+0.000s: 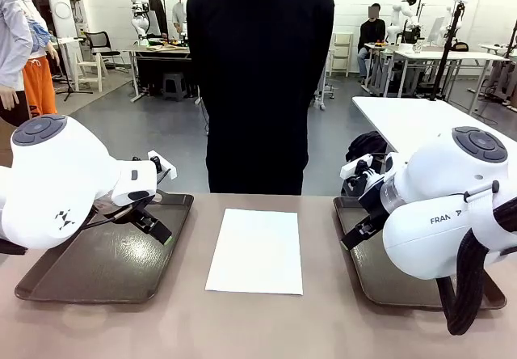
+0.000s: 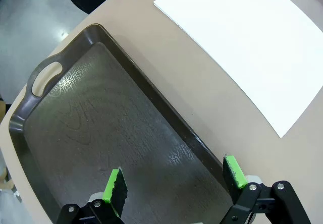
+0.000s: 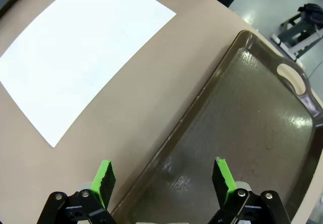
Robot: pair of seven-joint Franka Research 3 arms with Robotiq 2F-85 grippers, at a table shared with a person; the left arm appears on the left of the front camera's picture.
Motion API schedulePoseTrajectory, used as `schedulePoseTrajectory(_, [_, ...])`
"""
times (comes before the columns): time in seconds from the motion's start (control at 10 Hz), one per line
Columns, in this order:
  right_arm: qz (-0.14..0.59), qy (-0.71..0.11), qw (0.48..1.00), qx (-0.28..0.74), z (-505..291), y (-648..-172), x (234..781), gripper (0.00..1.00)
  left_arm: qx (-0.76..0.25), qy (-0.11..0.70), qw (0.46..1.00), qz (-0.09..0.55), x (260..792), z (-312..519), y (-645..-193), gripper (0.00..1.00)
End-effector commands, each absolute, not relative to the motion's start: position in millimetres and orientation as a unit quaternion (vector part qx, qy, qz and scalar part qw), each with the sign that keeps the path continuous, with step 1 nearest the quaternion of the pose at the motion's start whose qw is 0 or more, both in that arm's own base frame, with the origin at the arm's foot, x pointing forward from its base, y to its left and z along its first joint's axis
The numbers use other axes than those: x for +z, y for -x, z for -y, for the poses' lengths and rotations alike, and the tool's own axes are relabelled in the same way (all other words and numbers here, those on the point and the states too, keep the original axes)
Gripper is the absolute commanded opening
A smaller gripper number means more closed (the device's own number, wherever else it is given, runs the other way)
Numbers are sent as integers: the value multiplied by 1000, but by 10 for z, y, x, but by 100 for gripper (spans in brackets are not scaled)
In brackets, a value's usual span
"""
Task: Sort the A4 documents.
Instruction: Receive the A4 Paper.
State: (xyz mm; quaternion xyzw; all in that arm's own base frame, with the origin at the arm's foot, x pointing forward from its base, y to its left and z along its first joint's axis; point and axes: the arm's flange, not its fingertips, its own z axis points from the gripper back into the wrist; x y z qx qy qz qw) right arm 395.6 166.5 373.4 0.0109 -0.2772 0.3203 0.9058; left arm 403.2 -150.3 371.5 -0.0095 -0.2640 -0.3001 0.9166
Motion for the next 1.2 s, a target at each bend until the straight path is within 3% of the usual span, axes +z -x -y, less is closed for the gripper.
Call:
schedulePoseTrajectory(0.0, [277,-11,906,320,-1665,-3956,3734,100,-299,10,917,264,3715,1498,-4034,100])
schedulePoseTrajectory(1.1, [277,-11,906,320,-1665,-3956,3734,100,-299,10,917,264,3715,1498,-4034,100])
